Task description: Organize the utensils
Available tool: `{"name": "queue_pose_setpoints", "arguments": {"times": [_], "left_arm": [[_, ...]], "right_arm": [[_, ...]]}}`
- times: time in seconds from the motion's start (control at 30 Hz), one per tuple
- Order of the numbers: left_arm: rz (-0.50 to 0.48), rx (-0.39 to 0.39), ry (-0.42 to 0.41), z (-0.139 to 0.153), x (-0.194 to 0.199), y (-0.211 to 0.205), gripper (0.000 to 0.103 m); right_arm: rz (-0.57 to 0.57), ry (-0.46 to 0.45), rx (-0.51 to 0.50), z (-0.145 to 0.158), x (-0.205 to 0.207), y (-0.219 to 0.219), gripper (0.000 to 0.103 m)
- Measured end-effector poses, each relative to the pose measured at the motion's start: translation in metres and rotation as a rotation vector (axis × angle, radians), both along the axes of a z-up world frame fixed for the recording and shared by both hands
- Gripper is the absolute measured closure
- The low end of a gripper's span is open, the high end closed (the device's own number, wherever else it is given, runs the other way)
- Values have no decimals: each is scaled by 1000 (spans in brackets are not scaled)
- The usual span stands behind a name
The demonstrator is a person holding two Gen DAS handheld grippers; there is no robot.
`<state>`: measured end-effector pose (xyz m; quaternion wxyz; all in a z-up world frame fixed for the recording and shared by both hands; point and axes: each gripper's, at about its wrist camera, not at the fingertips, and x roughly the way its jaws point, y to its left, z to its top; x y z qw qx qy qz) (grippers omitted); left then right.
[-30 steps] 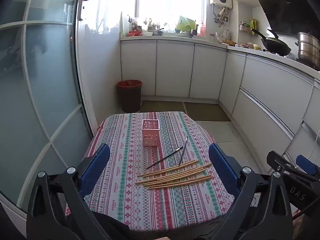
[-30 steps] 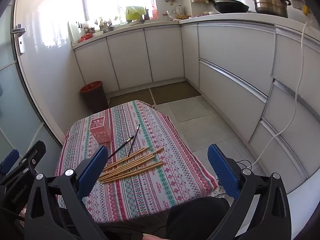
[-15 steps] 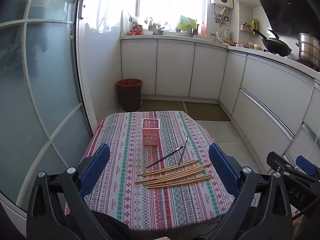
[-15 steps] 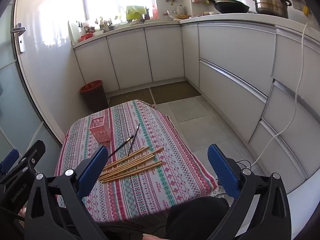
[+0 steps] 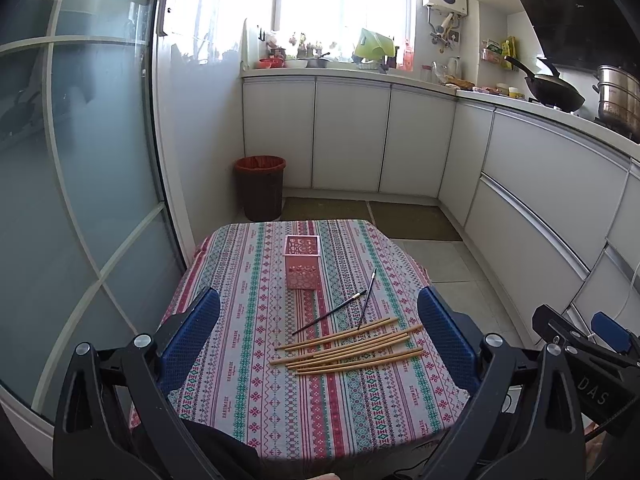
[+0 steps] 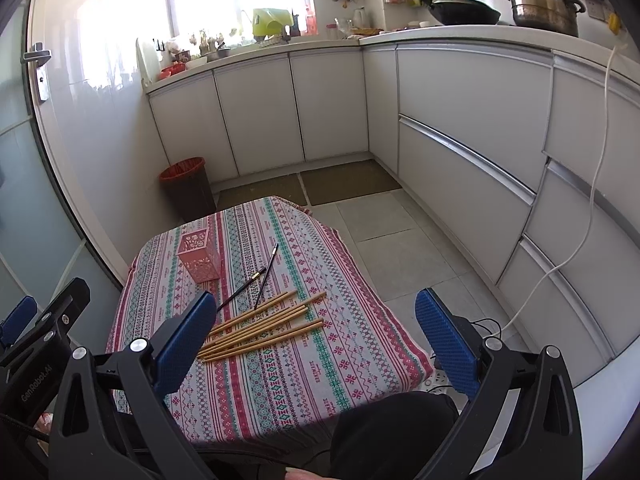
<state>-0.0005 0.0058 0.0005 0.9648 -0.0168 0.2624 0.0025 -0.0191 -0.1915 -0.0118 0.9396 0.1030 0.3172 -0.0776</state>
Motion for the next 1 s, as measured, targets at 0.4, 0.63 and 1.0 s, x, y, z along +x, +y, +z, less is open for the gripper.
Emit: {"name": "queue_pose_setpoints", "arguments": {"times": [0.4, 0.63, 1.0], "left_arm": [[-1, -1, 7, -1, -1, 0, 8], [-2, -2, 13, -2, -2, 0, 8], [-2, -2, 15, -2, 0, 0, 8]], "right_arm": [[2, 8, 2, -1, 1, 0, 6], [3, 8, 3, -2, 1, 1, 6], [6, 10, 2, -2, 1, 3, 6]]}}
